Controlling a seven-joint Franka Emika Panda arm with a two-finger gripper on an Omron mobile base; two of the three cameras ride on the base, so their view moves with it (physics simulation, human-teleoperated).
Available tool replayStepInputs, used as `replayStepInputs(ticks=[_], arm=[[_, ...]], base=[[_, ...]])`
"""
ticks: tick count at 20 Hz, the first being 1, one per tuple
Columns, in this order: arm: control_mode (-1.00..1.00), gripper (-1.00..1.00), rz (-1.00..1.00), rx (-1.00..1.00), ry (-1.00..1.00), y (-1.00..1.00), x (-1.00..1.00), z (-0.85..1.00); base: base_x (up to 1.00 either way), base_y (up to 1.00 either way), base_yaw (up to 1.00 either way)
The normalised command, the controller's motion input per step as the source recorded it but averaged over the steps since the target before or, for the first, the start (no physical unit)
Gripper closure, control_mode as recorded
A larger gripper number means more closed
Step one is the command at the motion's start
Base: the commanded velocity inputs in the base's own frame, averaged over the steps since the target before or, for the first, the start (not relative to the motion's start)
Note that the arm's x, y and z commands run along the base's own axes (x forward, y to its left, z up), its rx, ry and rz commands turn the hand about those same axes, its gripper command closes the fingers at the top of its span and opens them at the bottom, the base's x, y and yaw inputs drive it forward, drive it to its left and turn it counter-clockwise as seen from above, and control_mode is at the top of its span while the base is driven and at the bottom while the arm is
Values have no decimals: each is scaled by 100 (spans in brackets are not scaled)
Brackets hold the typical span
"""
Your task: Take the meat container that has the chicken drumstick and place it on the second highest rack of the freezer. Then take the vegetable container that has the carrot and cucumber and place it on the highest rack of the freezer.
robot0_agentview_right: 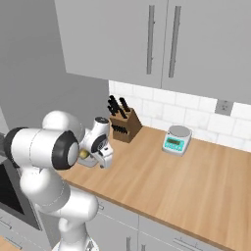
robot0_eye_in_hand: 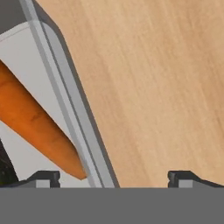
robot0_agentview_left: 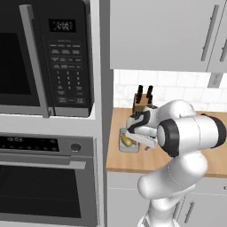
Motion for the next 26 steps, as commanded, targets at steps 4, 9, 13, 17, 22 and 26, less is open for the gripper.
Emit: replayStepInputs(ticks=[4, 9, 13, 17, 22, 26], arm=[[-100, 100, 3, -2, 0, 0, 0, -9], [-100, 100, 0, 0, 0, 0, 0, 0], [-100, 100, 0, 0, 0, 0, 0, 0], [-100, 100, 0, 0, -3, 0, -35, 1], [-100, 100, -16, 0, -18, -8, -100, 54], [-100, 100, -27, 12, -7, -22, -100, 98]], base=[[0, 0, 0], [0, 0, 0], [0, 0, 0], [0, 0, 0], [0, 0, 0], [0, 0, 0]])
